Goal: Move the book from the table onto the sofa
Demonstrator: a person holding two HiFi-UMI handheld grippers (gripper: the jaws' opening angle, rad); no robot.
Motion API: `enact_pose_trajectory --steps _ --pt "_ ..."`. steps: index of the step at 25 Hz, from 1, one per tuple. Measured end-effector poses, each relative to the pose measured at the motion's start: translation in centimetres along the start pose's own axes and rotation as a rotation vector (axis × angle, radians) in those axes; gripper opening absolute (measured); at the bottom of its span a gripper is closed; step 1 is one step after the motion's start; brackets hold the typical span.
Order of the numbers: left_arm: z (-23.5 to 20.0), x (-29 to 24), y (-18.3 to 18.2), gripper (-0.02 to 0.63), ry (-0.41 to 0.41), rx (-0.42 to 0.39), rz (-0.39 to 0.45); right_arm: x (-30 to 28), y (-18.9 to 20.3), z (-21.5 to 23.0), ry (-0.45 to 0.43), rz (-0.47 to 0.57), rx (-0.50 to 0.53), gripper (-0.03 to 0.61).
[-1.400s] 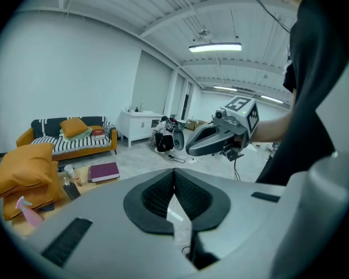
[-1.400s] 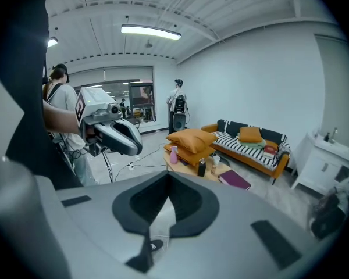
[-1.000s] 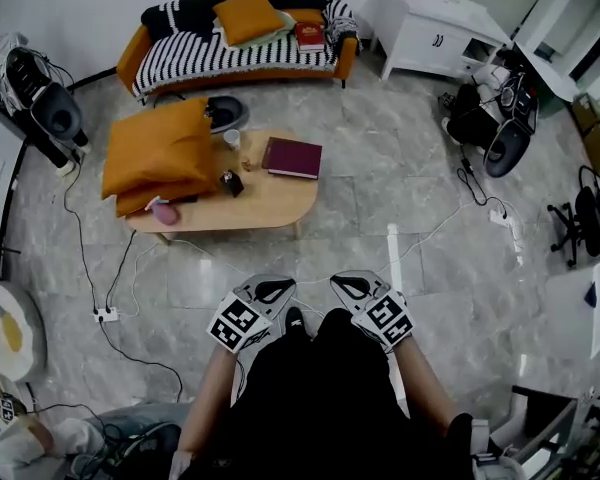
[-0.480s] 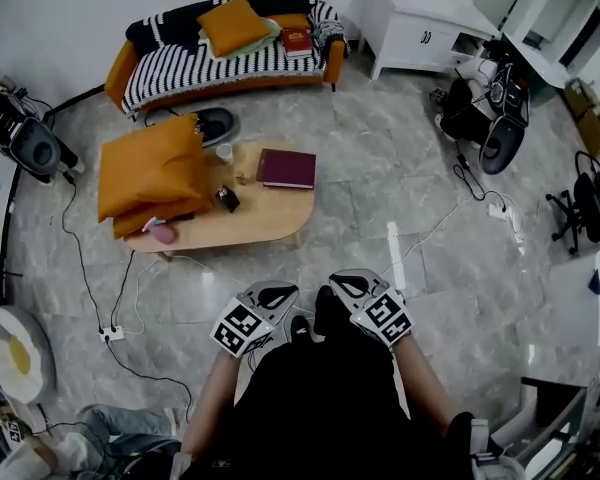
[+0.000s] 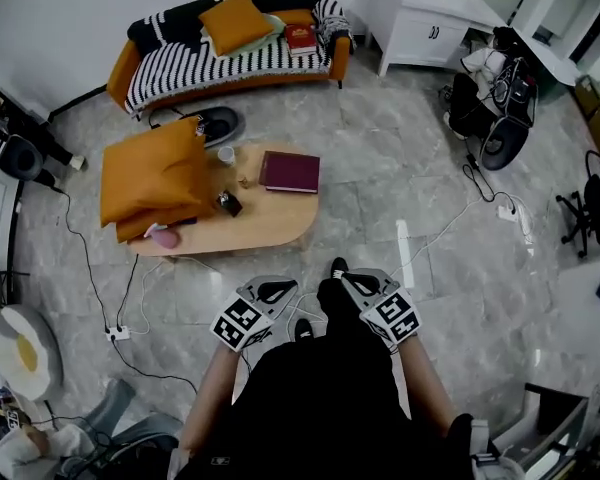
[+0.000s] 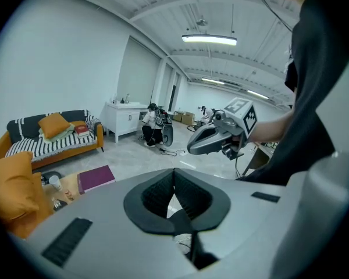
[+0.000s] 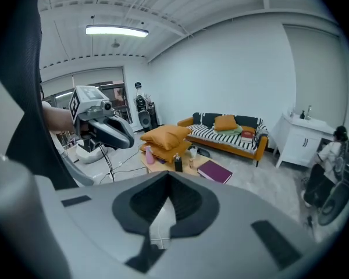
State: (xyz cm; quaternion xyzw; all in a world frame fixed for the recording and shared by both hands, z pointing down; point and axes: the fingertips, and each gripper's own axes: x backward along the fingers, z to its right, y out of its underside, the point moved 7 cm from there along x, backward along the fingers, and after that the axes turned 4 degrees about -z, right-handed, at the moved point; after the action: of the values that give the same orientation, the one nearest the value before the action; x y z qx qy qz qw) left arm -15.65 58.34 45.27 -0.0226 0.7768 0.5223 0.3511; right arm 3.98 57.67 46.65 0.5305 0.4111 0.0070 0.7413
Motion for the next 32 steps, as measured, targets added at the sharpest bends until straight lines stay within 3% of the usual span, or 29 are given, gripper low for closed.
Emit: enact_pose_trajectory --steps 7,15,20,24,28,32 --pt "-4.3 -3.5 -2.1 0.009 -0.054 0.06 -0.006 -3.6 -1.7 6.2 -0.073 -0.027 0.052 0.006" --pt "-6.5 -10.9 -7.3 0.009 -0.084 0.096 -0.02 -4.4 -4.1 14.5 -0.181 -0.047 0.147 0.006" --pt "-6.8 -14.9 -10.4 0.009 -0.102 0.132 -0.026 -3.0 -3.5 19.6 -0.227 -0.069 0.144 0.006" --pt "-6.4 -18.1 -12.9 0.009 -0.123 0.116 -0.036 -2.0 -2.2 23.3 -0.272 -0.077 0.152 0.006" --pt "-5.4 -19.4 -13.6 0.009 -0.124 0.121 -0.063 -2.0 -2.2 25.1 -0.287 -0.083 0.198 0.006" --pt "-4.9 -19.1 -12.2 0.009 -0.13 0.186 -0.077 -2.2 -2.2 24.5 -0.311 -0.071 0.164 0.006"
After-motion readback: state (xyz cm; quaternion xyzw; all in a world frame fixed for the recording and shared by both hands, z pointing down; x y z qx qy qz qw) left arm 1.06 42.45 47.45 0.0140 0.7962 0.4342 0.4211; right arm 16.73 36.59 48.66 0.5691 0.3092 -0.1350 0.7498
